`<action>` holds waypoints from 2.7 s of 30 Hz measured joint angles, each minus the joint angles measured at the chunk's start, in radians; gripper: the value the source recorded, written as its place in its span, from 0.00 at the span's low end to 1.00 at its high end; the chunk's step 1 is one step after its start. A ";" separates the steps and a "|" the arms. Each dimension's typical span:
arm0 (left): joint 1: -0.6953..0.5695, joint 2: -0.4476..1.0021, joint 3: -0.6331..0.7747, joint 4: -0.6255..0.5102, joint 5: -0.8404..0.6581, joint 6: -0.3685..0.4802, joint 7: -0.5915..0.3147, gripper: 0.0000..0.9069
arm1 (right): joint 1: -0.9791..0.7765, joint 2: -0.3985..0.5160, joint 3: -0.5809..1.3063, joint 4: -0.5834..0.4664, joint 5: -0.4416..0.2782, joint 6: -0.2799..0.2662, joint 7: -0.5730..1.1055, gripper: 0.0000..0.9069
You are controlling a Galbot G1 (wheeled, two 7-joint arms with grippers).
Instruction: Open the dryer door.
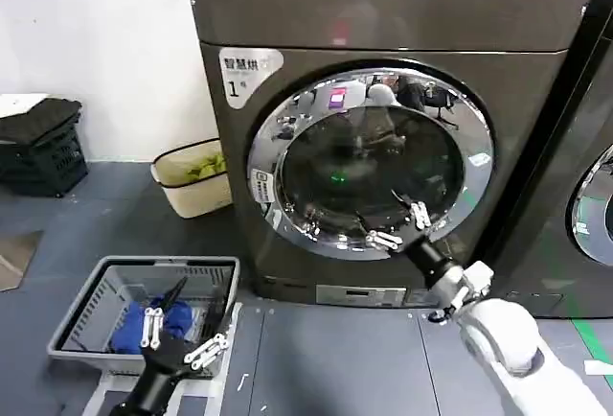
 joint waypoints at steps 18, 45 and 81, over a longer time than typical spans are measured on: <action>0.003 -0.008 -0.002 -0.002 0.004 0.002 0.003 1.00 | 0.167 0.001 -0.145 -0.131 0.028 0.008 -0.031 1.00; -0.008 -0.013 -0.003 0.005 0.005 0.006 0.005 1.00 | 0.307 0.048 -0.305 -0.177 0.024 -0.027 -0.013 1.00; -0.026 -0.016 -0.005 0.016 0.002 0.010 0.008 1.00 | 0.458 0.160 -0.457 -0.303 0.017 -0.030 -0.019 1.00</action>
